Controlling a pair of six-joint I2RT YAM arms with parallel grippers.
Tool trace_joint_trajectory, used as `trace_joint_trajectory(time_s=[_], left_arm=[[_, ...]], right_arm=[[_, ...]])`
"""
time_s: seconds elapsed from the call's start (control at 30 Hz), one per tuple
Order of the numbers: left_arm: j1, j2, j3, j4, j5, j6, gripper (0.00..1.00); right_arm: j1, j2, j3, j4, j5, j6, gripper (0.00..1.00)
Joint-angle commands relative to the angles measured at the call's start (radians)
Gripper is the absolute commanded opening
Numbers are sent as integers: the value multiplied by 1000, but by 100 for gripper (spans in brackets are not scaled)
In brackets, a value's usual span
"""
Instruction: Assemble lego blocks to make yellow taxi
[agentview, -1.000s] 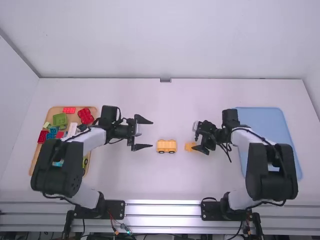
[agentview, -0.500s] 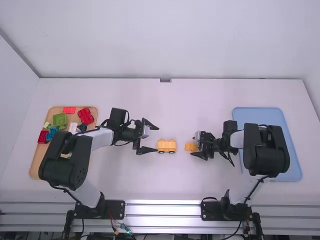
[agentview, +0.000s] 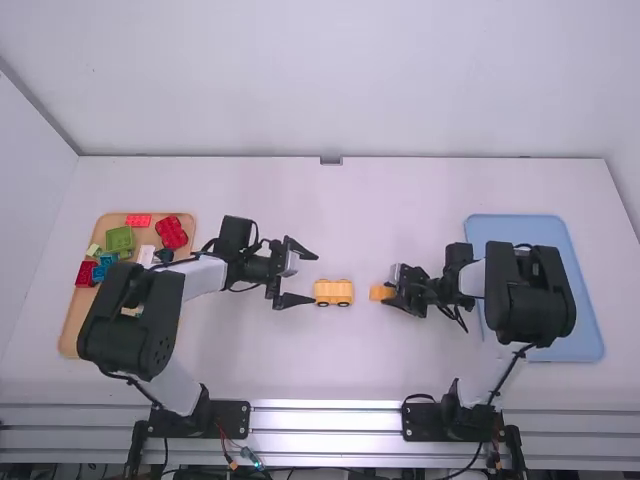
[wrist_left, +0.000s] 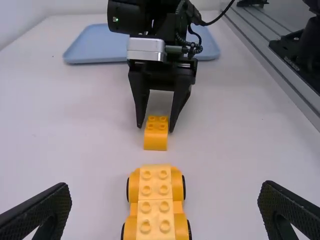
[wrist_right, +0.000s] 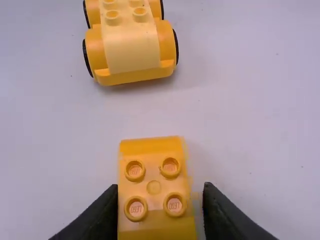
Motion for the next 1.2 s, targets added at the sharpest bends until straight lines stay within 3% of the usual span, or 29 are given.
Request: trace_joint_trajectory(time_s=[0.0,0.47,0.57,0.7,0.9,1.03,1.17], left_arm=[[-4,0,-7,-1,47,-3,99],[-3,0,-7,2,74,-3,99],[-3,0,-7,1,74,-3,99],[-6,0,-7,-1,75,-3,99],[-7,0,-6,0,74,-2,99],[-4,0,-6,-1,74,-3,99],[-8,0,-7,0,74,-3,99]], right_arm=[[-6,13,-6,-5,-8,5,38],[-5,36,-6,30,-50,7,33],[-6,81,-6,68,-71,8,46],[-6,100,-3,69,-86,6,50],[-6,101,0,70,-86,3,33],[-5,101,0,67,-86,0,32],[-6,101,0,68,-85,0,43]])
